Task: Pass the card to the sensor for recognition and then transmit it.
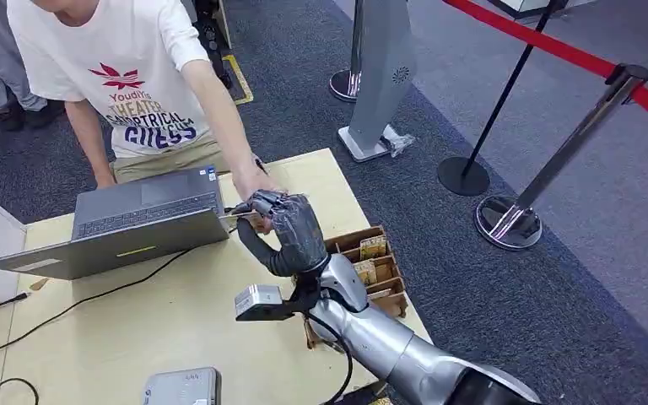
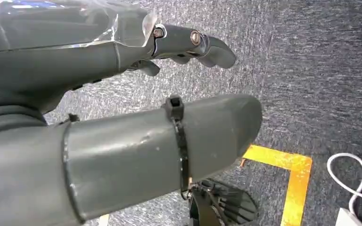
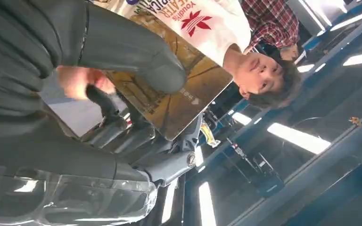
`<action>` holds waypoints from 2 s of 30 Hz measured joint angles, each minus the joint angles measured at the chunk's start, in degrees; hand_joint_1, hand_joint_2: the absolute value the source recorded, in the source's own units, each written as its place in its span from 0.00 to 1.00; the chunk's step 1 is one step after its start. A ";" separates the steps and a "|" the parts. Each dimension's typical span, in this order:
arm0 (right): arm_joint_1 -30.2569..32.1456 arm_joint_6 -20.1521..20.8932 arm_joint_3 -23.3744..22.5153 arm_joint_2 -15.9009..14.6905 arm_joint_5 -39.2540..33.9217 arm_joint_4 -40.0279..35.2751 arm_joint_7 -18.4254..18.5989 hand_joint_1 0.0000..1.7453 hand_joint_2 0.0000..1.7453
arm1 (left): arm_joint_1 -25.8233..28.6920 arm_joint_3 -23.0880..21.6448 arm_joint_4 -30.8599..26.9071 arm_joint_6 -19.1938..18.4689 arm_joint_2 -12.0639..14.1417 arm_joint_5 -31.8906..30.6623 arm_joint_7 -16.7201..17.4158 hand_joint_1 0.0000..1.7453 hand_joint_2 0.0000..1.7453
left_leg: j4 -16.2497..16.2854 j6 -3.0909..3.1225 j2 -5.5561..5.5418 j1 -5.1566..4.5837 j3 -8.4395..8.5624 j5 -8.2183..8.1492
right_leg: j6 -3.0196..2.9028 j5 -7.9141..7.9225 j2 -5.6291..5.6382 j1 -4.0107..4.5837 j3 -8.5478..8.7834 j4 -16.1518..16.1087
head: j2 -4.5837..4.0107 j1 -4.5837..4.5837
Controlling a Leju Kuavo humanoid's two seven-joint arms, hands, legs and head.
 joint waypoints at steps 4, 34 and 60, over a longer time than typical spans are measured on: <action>-0.11 0.04 0.02 0.00 -0.04 0.26 -0.11 1.00 1.00 | -0.17 0.00 0.00 -0.02 0.22 -0.04 0.59 0.00 0.00 | 0.00 0.00 0.00 0.00 0.00 0.00 | 0.00 0.00 0.00 0.00 0.00 0.00 | 0.00 -0.02; 3.13 52.66 4.16 0.90 -51.15 -8.15 9.14 1.00 1.00 | -0.46 0.33 -0.04 -2.73 1.09 -0.68 3.87 0.00 0.00 | 0.00 0.00 0.00 0.01 0.00 0.00 | 0.00 0.00 0.00 0.00 0.00 0.00 | 0.00 -0.02; 0.52 48.41 17.40 2.82 -54.55 16.46 7.71 1.00 1.00 | -0.56 0.20 -0.04 -4.50 1.90 -3.41 5.29 0.00 0.00 | 0.00 0.00 0.00 0.02 0.00 0.00 | 0.00 0.00 0.01 0.01 0.00 0.00 | 0.00 -0.02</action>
